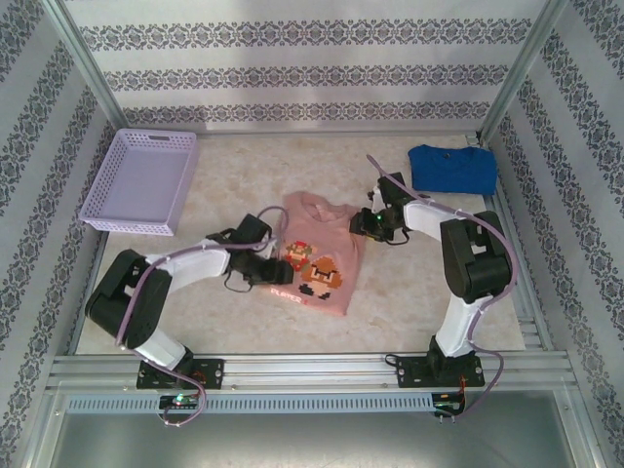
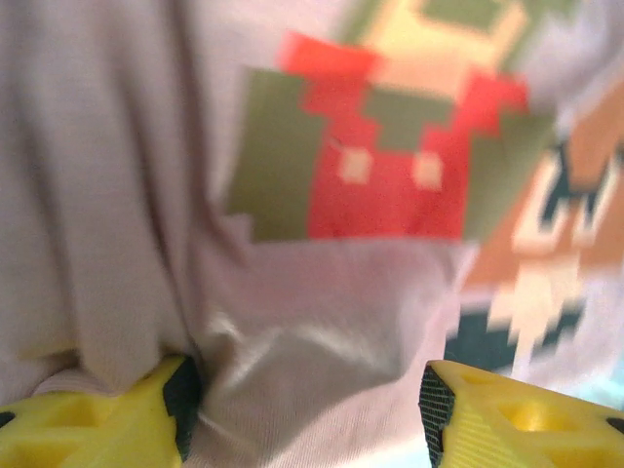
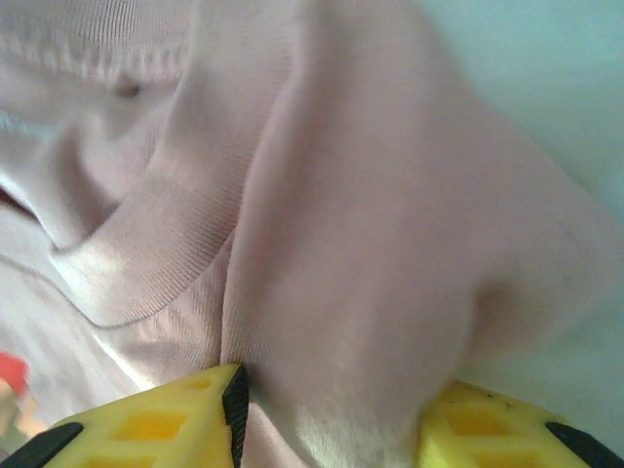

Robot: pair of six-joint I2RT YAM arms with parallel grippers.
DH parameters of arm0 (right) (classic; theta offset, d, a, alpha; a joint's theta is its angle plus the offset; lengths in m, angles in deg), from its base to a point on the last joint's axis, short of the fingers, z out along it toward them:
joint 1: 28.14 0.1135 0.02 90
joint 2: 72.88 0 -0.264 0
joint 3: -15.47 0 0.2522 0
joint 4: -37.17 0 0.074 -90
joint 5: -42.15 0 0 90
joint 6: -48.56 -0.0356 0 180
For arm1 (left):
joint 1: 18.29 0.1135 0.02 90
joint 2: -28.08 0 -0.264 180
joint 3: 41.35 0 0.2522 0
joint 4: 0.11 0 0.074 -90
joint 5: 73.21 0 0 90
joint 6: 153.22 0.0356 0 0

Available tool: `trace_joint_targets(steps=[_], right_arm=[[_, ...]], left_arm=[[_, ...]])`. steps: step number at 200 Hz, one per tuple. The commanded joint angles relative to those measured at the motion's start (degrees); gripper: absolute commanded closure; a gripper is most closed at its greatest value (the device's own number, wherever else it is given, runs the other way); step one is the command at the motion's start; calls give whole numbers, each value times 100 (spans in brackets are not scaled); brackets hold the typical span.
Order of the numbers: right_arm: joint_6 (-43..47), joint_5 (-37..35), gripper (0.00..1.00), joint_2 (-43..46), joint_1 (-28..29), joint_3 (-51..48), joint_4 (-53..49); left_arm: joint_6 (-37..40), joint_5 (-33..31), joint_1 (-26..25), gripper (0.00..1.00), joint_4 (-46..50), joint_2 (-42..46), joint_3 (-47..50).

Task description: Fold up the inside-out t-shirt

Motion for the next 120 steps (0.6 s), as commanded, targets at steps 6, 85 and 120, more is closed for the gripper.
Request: trace_joint_targets(steps=[6, 85, 120], right_arm=[[633, -219, 55, 74, -46, 444, -606], [729, -680, 39, -299, -227, 1157, -656], [745, -515, 31, -618, -228, 1436, -762]], left_arm=[[-307, -94, -229, 36, 167, 762, 184], [490, -607, 1437, 30, -379, -725, -1782], [955, -683, 1605, 26, 79, -2026, -3132]])
